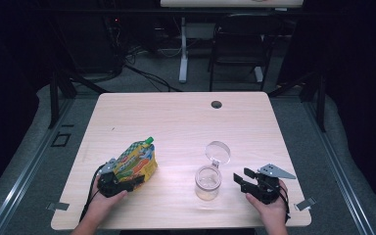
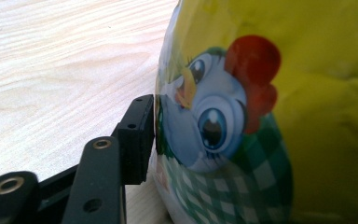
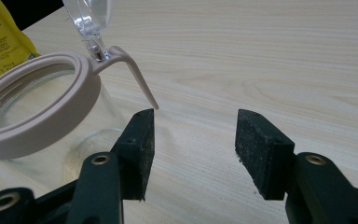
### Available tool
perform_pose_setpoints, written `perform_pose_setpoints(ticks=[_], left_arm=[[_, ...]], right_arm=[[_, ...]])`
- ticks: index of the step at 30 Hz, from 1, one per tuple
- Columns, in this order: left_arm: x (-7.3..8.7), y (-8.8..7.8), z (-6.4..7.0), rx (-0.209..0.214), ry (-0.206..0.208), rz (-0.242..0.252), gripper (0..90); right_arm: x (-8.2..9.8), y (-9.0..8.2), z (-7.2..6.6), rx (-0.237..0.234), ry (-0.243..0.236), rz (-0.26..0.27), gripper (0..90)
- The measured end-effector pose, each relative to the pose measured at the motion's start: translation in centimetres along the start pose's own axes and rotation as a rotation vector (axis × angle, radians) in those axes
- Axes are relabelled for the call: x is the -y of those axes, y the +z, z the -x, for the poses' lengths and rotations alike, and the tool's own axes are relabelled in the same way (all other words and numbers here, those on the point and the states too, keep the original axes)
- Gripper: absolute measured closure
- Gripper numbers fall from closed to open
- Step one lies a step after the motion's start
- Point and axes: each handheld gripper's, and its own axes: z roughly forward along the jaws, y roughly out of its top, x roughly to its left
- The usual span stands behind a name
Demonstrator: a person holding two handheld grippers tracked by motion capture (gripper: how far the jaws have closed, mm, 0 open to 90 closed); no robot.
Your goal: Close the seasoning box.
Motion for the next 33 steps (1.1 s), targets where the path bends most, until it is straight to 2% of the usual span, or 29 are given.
perform_pose_setpoints(ticks=[10, 16, 24, 33], left_arm=[[0.06, 0.16, -0.06, 0.001, -0.01, 0.014, 52.5], [0.07, 0.27, -0.05, -0.005, -0.026, 0.035, 44.3], [0.08, 0.68, -0.05, 0.013, -0.048, 0.064, 45.9], [0.02, 0.73, 0.2, -0.003, -0.046, 0.064, 47.0]], right_arm=[[0.06, 0.23, 0.04, -0.006, 0.005, -0.009, 47.2], [0.04, 0.31, 0.01, -0.009, 0.003, -0.012, 47.3], [0.02, 0.33, 0.02, -0.009, 0.001, -0.011, 47.3], [0.05, 0.45, -0.08, -0.012, -0.001, -0.017, 47.4]])
